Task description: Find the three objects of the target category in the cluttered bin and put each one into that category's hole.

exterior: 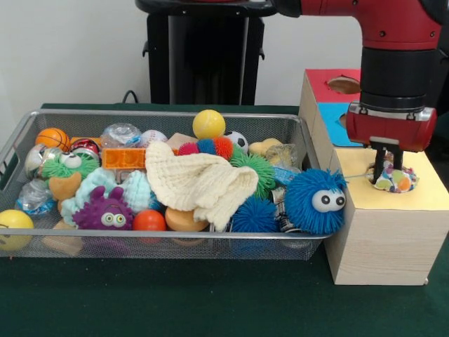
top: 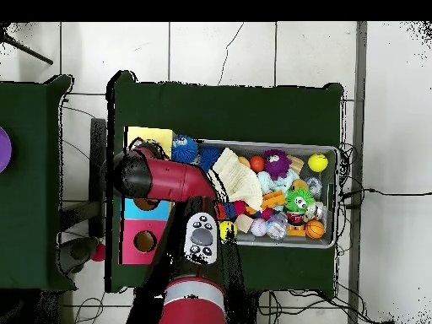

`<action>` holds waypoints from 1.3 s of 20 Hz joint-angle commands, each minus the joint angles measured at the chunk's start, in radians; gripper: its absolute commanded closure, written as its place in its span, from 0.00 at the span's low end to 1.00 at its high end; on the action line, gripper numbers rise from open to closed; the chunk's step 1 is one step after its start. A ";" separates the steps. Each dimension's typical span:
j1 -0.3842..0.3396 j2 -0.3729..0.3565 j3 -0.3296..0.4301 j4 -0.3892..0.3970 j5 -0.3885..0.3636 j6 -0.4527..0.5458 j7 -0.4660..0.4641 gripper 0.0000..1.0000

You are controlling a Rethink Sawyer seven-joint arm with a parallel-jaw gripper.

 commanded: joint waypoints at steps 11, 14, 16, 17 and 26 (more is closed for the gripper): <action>-0.012 0.134 -0.086 0.086 -0.146 -0.055 0.074 1.00; 0.005 0.100 -0.113 0.099 -0.143 0.004 0.080 1.00; 0.011 0.079 -0.124 0.110 -0.139 0.033 0.081 1.00; 0.012 0.071 -0.128 0.118 -0.136 0.038 0.085 1.00; -0.022 0.096 -0.098 0.114 -0.152 -0.008 0.053 1.00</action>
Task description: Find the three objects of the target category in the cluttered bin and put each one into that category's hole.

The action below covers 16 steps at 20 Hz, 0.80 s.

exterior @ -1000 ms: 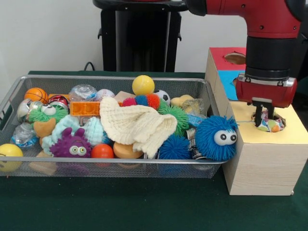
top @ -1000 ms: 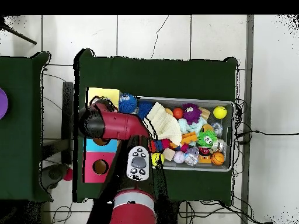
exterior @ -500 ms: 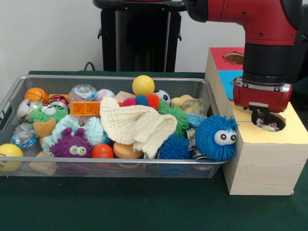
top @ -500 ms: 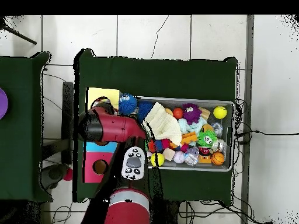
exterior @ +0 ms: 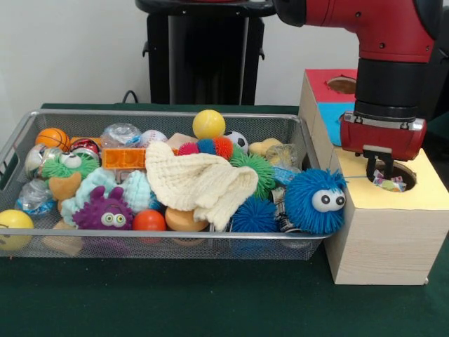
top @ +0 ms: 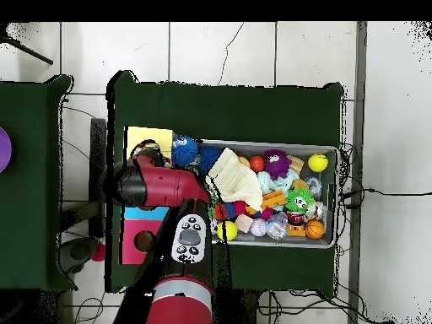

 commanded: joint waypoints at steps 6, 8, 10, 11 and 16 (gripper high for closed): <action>-0.072 0.049 -0.047 0.112 -0.112 0.039 0.029 0.00; -0.078 0.036 -0.042 0.109 -0.115 0.061 0.021 0.00; -0.081 0.026 -0.041 0.106 -0.118 0.095 0.012 0.00; -0.084 0.021 -0.040 0.101 -0.123 0.110 0.000 0.00; -0.086 -0.021 -0.045 0.083 -0.126 0.219 -0.032 0.00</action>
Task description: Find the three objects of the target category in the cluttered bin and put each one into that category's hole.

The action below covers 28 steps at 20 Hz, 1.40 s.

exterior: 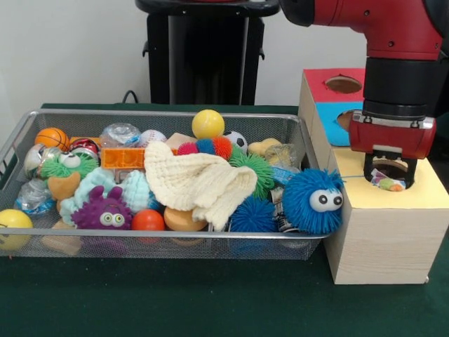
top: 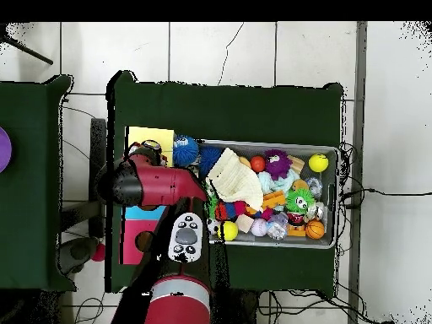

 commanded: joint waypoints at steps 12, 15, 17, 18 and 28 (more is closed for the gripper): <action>-0.081 -0.182 -0.074 0.014 -0.122 0.610 -0.070 0.00; -0.098 -0.217 -0.056 0.003 -0.125 0.673 -0.081 0.00; -0.109 -0.231 -0.042 0.006 -0.127 0.690 -0.093 0.00; -0.111 -0.234 -0.040 0.006 -0.129 0.694 -0.092 0.00; -0.141 -0.245 -0.001 0.025 -0.170 0.660 -0.119 0.00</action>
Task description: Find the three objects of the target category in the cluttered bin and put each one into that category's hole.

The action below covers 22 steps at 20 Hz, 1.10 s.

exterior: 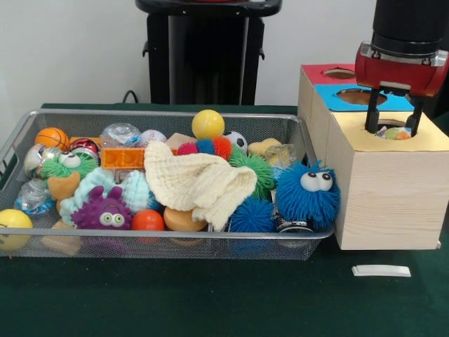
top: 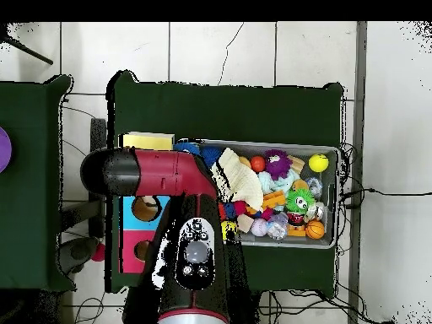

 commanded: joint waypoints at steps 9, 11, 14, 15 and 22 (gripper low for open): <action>-0.118 -0.099 0.005 0.079 -0.154 0.179 -0.110 1.00; -0.121 -0.099 0.009 0.081 -0.154 0.171 -0.088 1.00; -0.132 -0.101 0.025 0.083 -0.166 0.169 -0.097 0.00; -0.133 -0.101 0.027 0.083 -0.169 0.168 -0.101 0.00; -0.139 -0.104 0.035 0.089 -0.181 0.158 -0.084 0.00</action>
